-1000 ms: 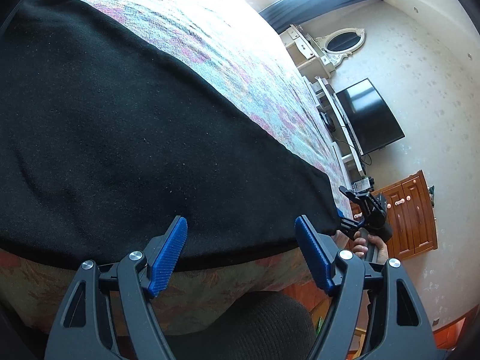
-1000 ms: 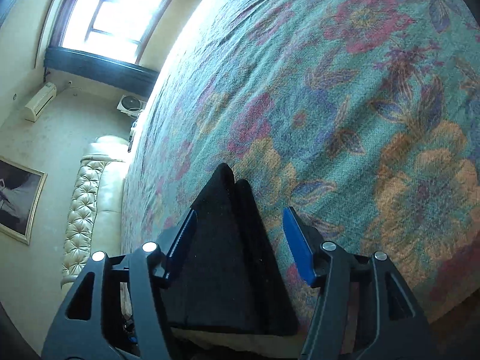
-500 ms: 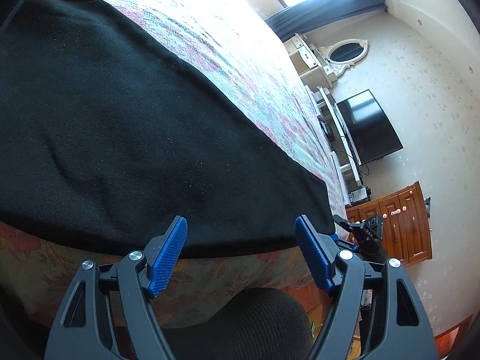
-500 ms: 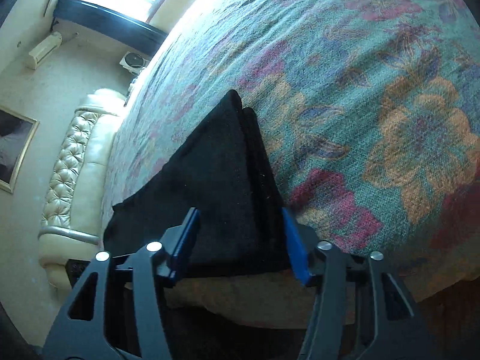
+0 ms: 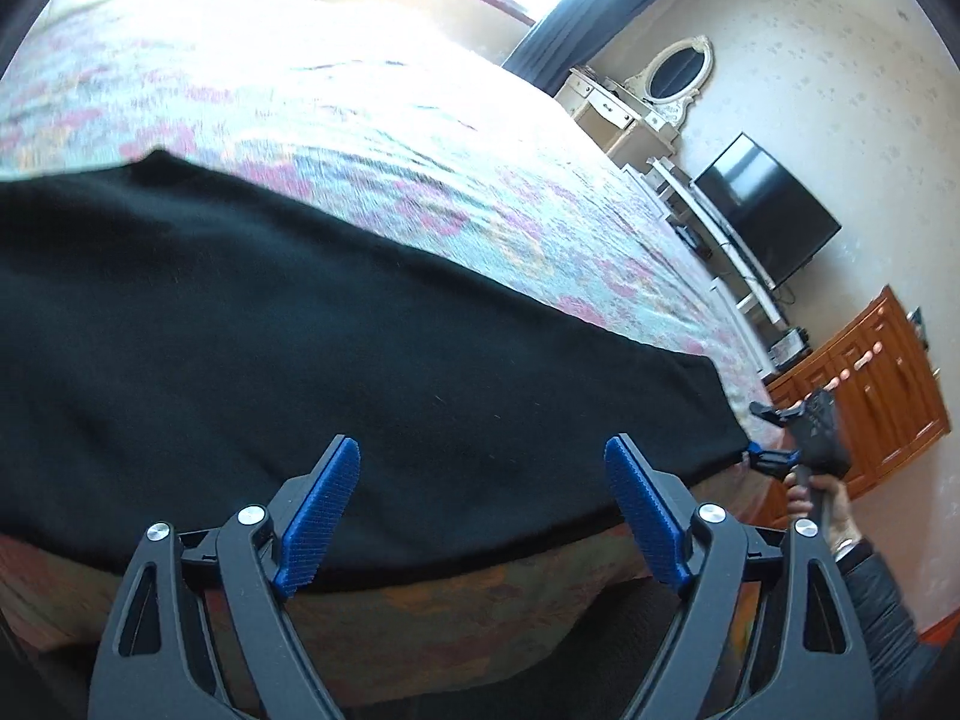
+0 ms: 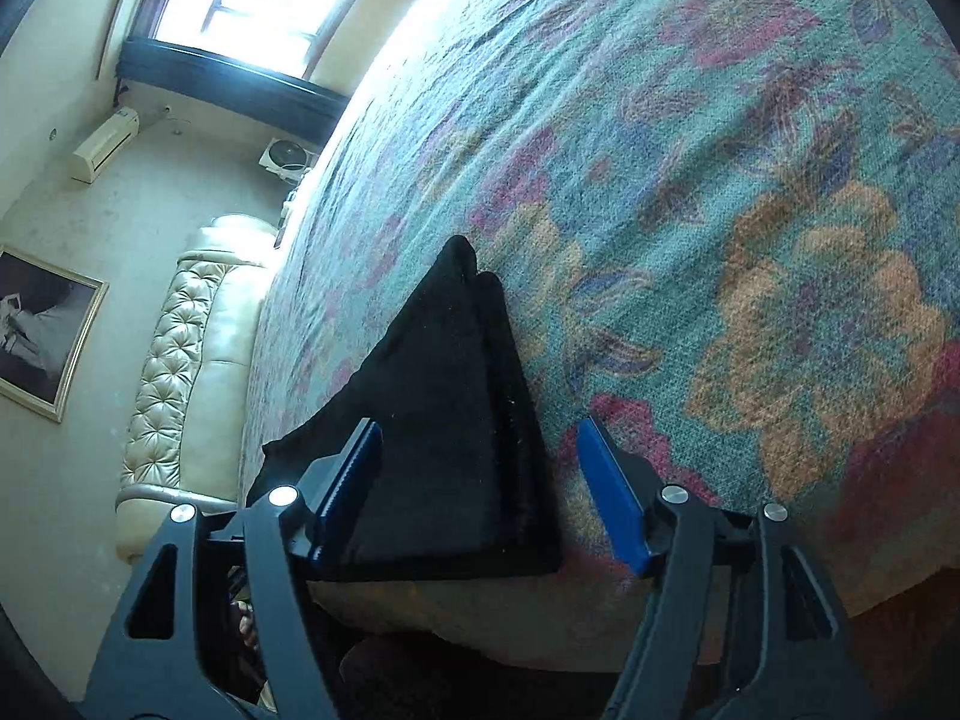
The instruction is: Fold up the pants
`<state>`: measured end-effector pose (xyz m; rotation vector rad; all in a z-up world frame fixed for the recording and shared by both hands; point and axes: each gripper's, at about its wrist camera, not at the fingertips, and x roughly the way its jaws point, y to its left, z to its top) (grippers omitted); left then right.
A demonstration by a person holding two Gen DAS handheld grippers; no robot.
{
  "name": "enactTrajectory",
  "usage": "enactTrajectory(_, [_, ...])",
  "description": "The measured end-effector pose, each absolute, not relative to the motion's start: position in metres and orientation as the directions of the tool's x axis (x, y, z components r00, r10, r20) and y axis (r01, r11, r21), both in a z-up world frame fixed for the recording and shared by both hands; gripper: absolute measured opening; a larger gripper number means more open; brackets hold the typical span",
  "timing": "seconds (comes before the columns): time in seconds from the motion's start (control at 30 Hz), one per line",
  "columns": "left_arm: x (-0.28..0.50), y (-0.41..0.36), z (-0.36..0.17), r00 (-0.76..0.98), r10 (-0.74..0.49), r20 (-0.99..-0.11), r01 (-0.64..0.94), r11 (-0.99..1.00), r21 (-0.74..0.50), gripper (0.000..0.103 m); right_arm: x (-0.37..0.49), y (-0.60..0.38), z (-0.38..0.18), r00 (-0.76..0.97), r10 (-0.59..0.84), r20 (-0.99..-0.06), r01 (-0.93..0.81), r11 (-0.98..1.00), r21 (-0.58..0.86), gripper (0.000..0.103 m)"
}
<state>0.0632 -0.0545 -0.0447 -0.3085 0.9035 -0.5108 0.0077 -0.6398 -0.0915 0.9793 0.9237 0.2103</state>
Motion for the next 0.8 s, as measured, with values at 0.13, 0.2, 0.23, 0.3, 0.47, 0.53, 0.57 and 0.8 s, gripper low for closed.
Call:
enactTrajectory(0.13, [0.08, -0.038, -0.041, 0.573, -0.378, -0.727, 0.305, 0.922, -0.239, 0.086, 0.03, -0.635, -0.097, 0.602, 0.582, -0.547, 0.209, 0.546, 0.811, 0.067])
enactTrajectory(0.2, [0.091, -0.025, -0.048, 0.573, -0.284, -0.769, 0.256, 0.953, -0.162, 0.086, 0.04, -0.628, -0.096, 0.581, 0.604, -0.545, 0.2, 0.544, 0.815, 0.071])
enactTrajectory(0.23, [0.097, -0.017, -0.055, 0.555, -0.253, -0.792, 0.23, 0.962, -0.146, 0.086, 0.043, -0.626, -0.095, 0.575, 0.61, -0.544, 0.192, 0.546, 0.815, 0.074])
enactTrajectory(0.3, [0.107, 0.003, -0.075, 0.493, -0.215, -0.843, 0.162, 0.975, -0.154, 0.086, 0.048, -0.62, -0.091, 0.563, 0.636, -0.528, 0.16, 0.543, 0.824, 0.088])
enactTrajectory(0.47, [0.1, 0.037, -0.097, 0.532, -0.377, -0.758, 0.141, 0.922, -0.36, 0.095, 0.055, -0.611, -0.085, 0.535, 0.641, -0.551, 0.146, 0.571, 0.807, 0.094])
enactTrajectory(0.53, [0.099, 0.033, -0.099, 0.533, -0.381, -0.756, 0.183, 0.924, -0.336, 0.098, 0.057, -0.606, -0.084, 0.537, 0.642, -0.547, 0.137, 0.574, 0.808, 0.097])
enactTrajectory(0.57, [0.097, 0.028, -0.099, 0.538, -0.366, -0.76, 0.202, 0.93, -0.306, 0.098, 0.058, -0.604, -0.084, 0.538, 0.641, -0.547, 0.13, 0.578, 0.805, 0.1])
enactTrajectory(0.8, [0.097, -0.005, -0.096, 0.514, -0.212, -0.831, 0.263, 0.961, -0.082, 0.098, 0.07, -0.586, -0.078, 0.496, 0.594, -0.634, 0.155, 0.658, 0.737, 0.097])
